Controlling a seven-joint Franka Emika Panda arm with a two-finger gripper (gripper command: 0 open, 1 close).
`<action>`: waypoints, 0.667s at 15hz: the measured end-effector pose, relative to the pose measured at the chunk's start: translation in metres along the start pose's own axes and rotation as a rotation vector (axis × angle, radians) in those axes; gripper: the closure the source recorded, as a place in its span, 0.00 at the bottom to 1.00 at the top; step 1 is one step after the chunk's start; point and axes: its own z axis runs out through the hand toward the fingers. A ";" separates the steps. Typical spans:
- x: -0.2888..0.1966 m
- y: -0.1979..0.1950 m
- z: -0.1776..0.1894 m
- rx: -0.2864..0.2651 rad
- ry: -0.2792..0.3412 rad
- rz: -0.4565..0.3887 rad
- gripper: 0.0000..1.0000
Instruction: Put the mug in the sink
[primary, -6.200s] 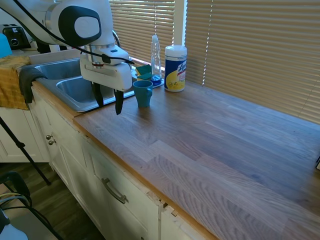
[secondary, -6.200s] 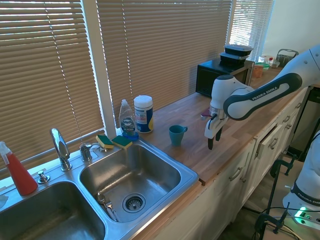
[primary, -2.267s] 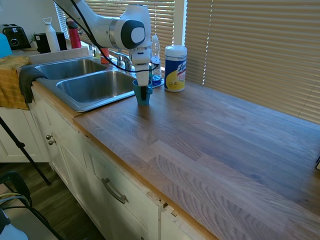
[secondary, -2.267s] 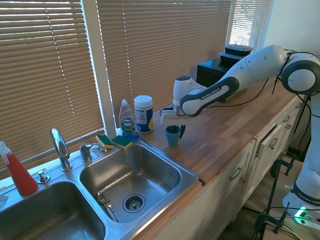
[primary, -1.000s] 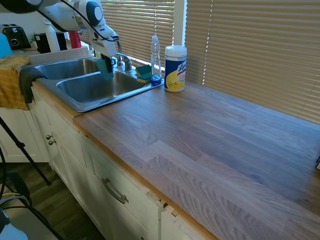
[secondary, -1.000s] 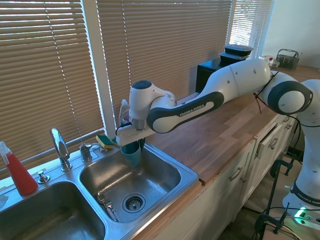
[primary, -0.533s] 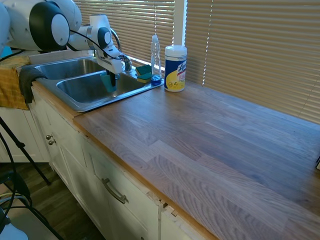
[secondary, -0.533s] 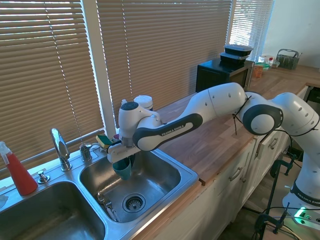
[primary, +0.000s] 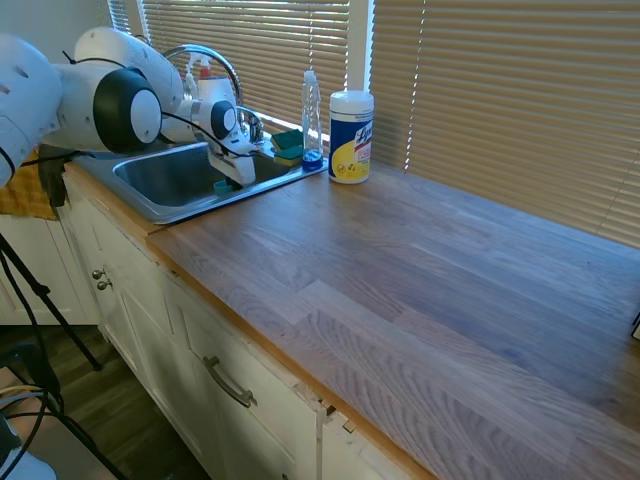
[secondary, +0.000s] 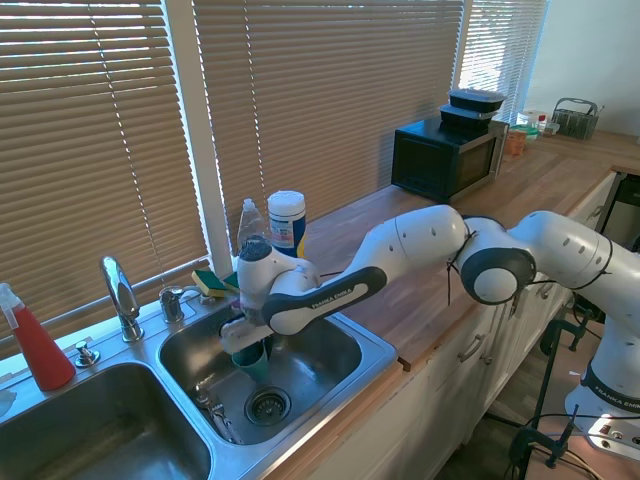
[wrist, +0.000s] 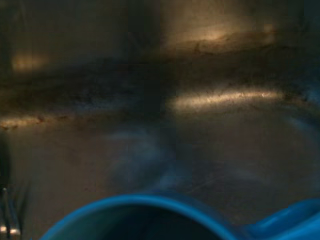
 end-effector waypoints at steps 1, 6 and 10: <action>0.001 0.000 0.005 -0.004 -0.001 0.003 1.00; 0.004 -0.001 0.014 -0.013 -0.016 0.021 0.00; 0.006 0.000 0.017 -0.018 -0.018 0.022 0.00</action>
